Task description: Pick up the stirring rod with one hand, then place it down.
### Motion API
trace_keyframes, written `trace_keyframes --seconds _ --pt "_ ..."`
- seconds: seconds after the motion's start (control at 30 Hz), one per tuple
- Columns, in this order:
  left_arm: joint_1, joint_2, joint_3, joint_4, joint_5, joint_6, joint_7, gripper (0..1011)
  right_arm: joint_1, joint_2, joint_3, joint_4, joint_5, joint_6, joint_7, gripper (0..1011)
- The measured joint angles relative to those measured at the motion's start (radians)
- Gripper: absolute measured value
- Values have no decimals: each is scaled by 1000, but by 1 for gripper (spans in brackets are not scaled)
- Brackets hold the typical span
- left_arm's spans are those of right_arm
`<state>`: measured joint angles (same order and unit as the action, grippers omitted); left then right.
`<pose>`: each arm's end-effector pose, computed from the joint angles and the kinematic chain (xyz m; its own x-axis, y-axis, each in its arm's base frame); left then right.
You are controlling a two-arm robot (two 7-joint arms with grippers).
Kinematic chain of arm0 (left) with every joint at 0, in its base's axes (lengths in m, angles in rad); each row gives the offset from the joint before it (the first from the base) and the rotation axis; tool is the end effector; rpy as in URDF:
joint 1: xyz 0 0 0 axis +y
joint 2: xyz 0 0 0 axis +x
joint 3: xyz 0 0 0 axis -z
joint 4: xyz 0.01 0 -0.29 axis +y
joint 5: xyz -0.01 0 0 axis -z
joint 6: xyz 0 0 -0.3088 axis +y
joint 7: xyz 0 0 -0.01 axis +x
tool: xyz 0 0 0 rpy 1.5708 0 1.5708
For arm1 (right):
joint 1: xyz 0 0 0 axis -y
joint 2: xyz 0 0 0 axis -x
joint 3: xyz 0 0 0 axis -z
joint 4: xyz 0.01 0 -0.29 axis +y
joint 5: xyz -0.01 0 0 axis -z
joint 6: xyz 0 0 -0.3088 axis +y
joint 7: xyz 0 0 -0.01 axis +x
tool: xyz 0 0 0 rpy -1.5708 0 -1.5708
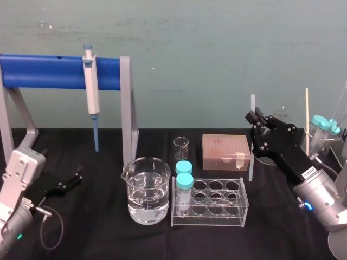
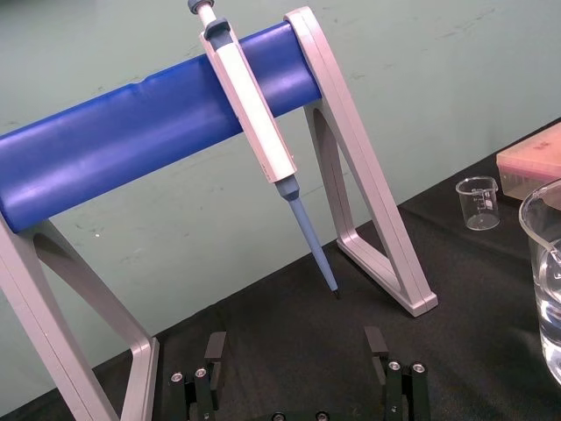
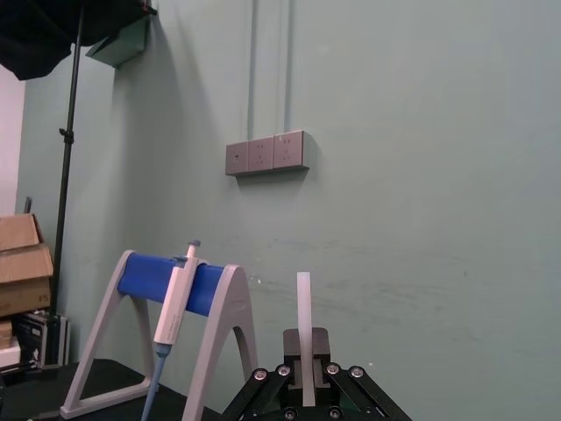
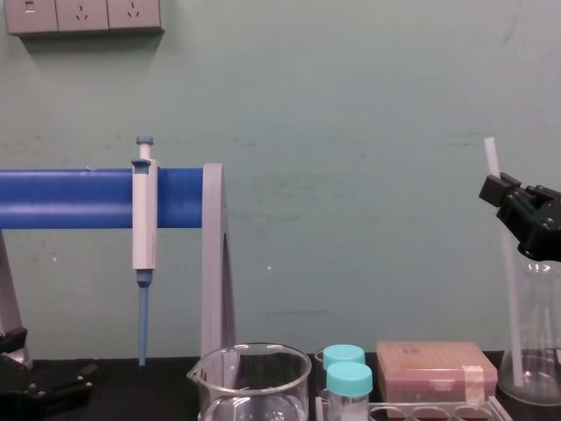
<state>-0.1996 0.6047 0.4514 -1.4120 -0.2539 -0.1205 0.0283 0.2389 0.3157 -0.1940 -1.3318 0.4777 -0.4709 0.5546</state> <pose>0.3581 0.0827 -0.3022 0.2922 0.8803 0.3738 -0.9553 0.2873 0.0702 0.3907 -0.0590 -0.2867 0.5639 -0.8192 0.1045 0.7252 0.5517 0.4119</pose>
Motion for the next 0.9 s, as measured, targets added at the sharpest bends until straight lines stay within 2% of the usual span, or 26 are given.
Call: trace_keyframes --seconds 0.9 --pt "0 0 0 0 0 0 0 1000 0 2 -2 0 6 0 3 66"
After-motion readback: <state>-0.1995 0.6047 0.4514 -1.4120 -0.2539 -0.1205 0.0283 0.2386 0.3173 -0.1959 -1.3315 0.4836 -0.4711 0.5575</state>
